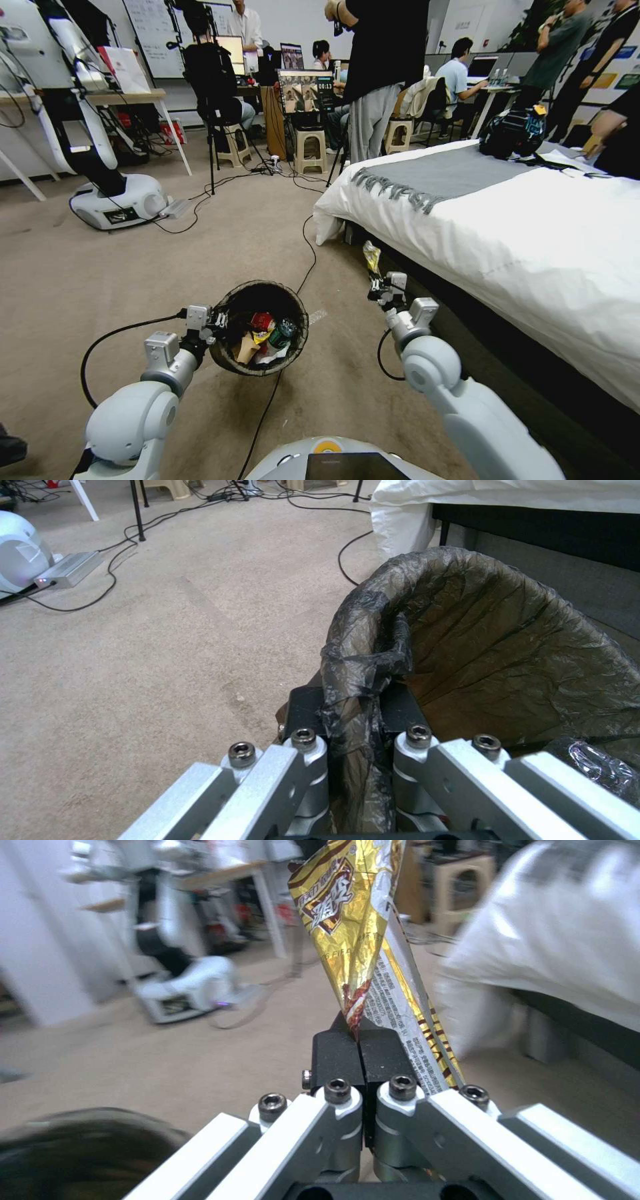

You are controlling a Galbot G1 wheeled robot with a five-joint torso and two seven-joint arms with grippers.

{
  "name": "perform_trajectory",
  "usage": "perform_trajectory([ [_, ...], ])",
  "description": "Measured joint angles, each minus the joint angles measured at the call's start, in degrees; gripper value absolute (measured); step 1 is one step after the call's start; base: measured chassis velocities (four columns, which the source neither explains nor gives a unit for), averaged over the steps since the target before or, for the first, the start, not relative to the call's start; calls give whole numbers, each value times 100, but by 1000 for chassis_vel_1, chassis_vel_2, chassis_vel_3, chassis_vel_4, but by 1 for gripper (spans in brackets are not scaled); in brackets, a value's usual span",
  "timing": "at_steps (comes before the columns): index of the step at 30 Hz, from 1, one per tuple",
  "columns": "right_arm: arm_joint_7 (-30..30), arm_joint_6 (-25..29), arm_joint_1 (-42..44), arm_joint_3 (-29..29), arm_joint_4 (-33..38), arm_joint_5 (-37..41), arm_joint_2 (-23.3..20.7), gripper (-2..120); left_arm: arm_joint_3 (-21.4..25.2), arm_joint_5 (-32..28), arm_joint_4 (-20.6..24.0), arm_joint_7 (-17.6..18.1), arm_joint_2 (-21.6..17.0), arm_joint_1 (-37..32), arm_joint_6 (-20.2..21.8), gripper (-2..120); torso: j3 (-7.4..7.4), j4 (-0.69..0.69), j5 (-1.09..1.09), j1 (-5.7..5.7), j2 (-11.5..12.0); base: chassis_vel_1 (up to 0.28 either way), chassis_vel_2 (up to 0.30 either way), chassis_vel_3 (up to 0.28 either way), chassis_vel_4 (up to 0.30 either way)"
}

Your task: Pick up the trash bin, then pick up the garbage from the floor and place it into the trash bin.

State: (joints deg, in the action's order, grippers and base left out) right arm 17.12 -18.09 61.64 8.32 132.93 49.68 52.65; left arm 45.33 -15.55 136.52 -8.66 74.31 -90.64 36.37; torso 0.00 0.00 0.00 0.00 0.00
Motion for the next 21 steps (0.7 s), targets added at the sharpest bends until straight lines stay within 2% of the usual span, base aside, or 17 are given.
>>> perform_trajectory([
  [5, -193, -211, -475, -254, 226, 570, -113, 0, -69, 13, -3, 17, -2, 40, 33, 6, 0, -1, 0, 0, 0, 0, 0, 0, 0],
  [14, -346, -411, -876, -694, 378, 1033, -220, 0, -143, 48, -80, 35, -4, 171, 77, 6, 0, 0, 0, 0, 0, 0, 0, 0, 0],
  [21, -372, -471, -1563, -1540, 588, 1684, -284, 0, -186, 59, -200, 53, -7, 324, 107, 6, 0, 0, 1, 0, 0, 0, 0, 0, 0],
])
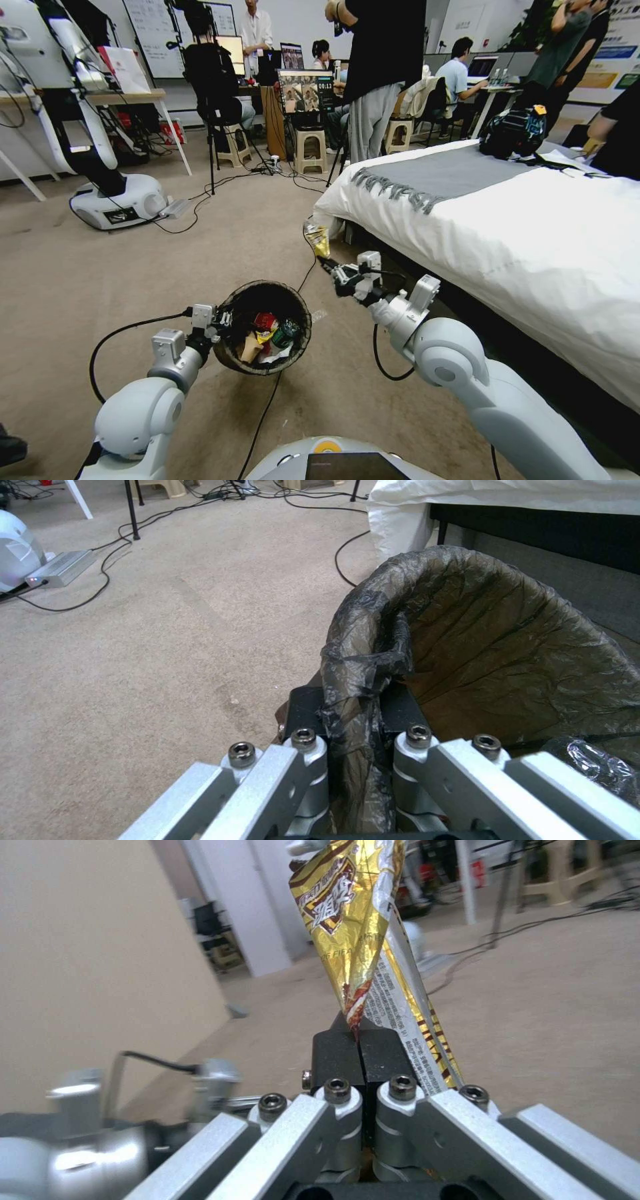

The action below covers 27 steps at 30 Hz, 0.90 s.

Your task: Pick up the trash bin, then pick up the garbage from the floor and place it into the trash bin.

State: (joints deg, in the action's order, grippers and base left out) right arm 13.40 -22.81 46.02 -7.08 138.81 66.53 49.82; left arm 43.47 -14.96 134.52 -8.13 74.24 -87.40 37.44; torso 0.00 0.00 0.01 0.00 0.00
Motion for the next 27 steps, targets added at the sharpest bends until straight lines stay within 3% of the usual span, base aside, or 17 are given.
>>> perform_trajectory([
  [13, 436, -148, -622, -836, 31, 764, 160, 0, 18, 1, -38, 14, 11, 18, 5, 6, 0, 0, 0, 0, 0, 0, 0, 0, 0],
  [18, 786, -148, -611, -1249, -28, 749, 269, 0, 11, -8, -65, 28, 8, 63, 19, 6, 0, 0, 0, 0, 0, 0, 0, 0, 0],
  [27, 952, -144, -580, -1479, -188, 676, 367, 0, -27, -9, -61, 30, 24, 76, 28, 6, 0, 1, 0, 0, 0, 0, 0, 0, 0],
])
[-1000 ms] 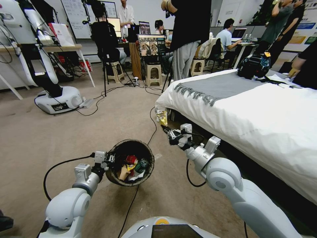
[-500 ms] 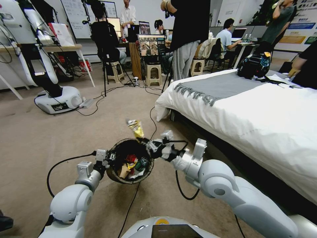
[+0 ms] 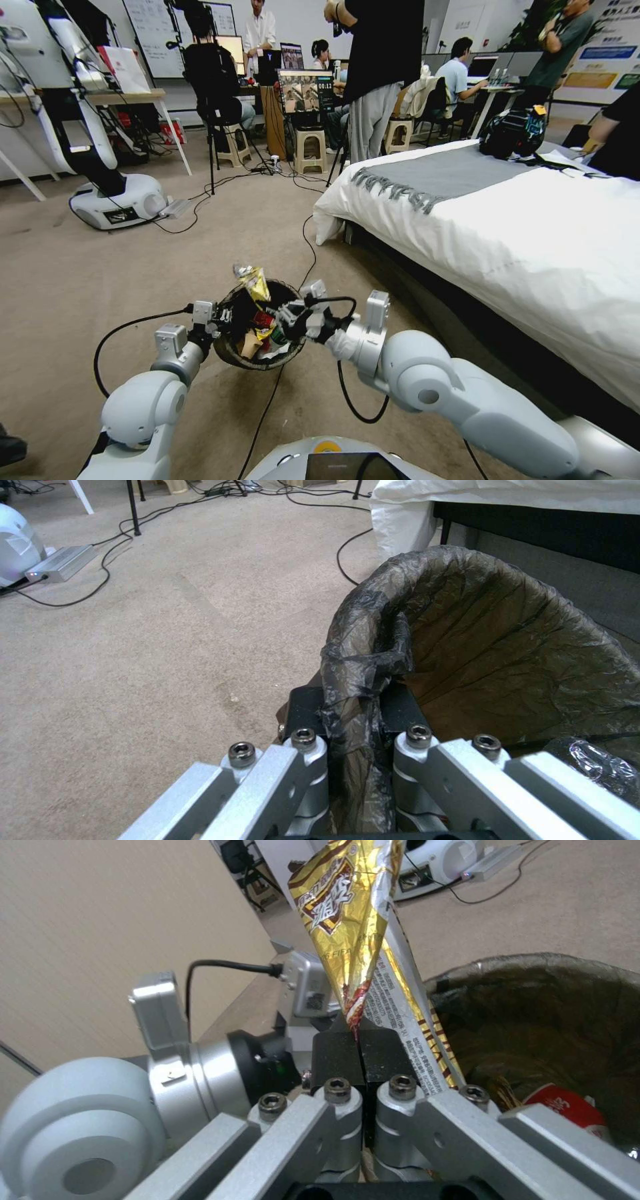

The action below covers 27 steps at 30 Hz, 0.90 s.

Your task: Pick up the trash bin, then pick up the garbage from the floor and place it into the trash bin.

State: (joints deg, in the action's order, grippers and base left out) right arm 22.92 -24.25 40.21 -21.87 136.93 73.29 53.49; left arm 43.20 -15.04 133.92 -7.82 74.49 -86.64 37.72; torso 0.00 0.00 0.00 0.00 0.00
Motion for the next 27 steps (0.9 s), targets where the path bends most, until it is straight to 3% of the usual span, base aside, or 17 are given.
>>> perform_trajectory([
  [6, 208, -30, -12, -35, -174, -78, 95, 0, 18, -1, 38, 1, -5, -21, 7, 6, 0, -1, 0, 0, 0, 0, 0, 0, 0],
  [12, 222, -74, -39, -50, -224, -88, 131, 26, 25, -9, 54, 1, -3, -20, 10, 6, 0, 0, 0, 0, 0, 0, 0, 0, 0],
  [19, 240, -79, -54, -54, -265, -96, 170, 44, 23, -9, 61, -1, 1, -19, 11, 6, 0, 0, 0, 0, 0, 0, 0, 0, 0],
  [22, 250, -80, -40, -18, -303, -117, 180, 63, 30, -13, 81, -7, -12, -26, 11, 6, 0, 0, 0, 0, 0, 0, 0, 0, 0],
  [27, 254, -80, -33, -10, -321, -139, 183, 76, 30, -15, 95, -11, -23, -29, 12, 6, 0, 0, 0, 0, 0, 0, 0, 0, 0],
])
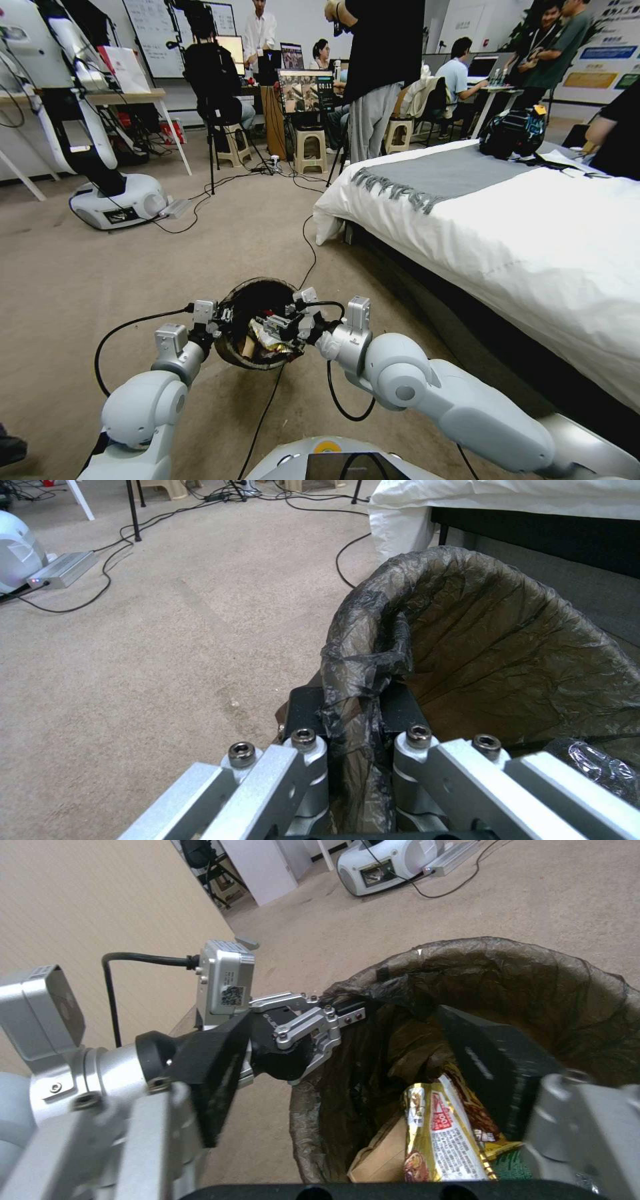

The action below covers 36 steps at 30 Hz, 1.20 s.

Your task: Pick up the trash bin, then pick up the garbage from the floor and place it into the trash bin.

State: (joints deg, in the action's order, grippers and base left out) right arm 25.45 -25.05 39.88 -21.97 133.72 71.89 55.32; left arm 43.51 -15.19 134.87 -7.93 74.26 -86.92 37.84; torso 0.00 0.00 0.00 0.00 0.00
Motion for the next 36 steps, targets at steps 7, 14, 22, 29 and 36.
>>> perform_trajectory([
  [7, 20, 5, -5, 103, -19, -28, 16, 100, -4, -3, 28, -5, -7, -12, 5, 6, 0, 0, 0, 0, 0, 0, 0, 0, 0],
  [14, 11, 15, 126, 542, 112, -27, -74, 100, -7, -5, 33, -8, -16, -18, 9, 6, 0, -1, 0, 0, 0, 0, 0, 0, 0],
  [22, -146, 240, 966, 1323, 434, -802, -395, 100, 10, -19, 38, -9, -12, -25, 15, 6, 0, 2, -1, 0, 0, 0, 0, 0, 0],
  [29, -455, 1042, 1794, 1719, 325, -2836, -413, 100, 109, -22, 16, -9, 49, -96, -33, 6, 0, -1, -1, 0, 0, 0, 0, 0, 0],
  [36, -989, 1789, 3366, 2874, 99, -4628, -169, 100, 249, -22, 93, -32, 92, -292, -102, 6, -1, 1, -1, 0, -1, 0, 0, 0, 0],
])
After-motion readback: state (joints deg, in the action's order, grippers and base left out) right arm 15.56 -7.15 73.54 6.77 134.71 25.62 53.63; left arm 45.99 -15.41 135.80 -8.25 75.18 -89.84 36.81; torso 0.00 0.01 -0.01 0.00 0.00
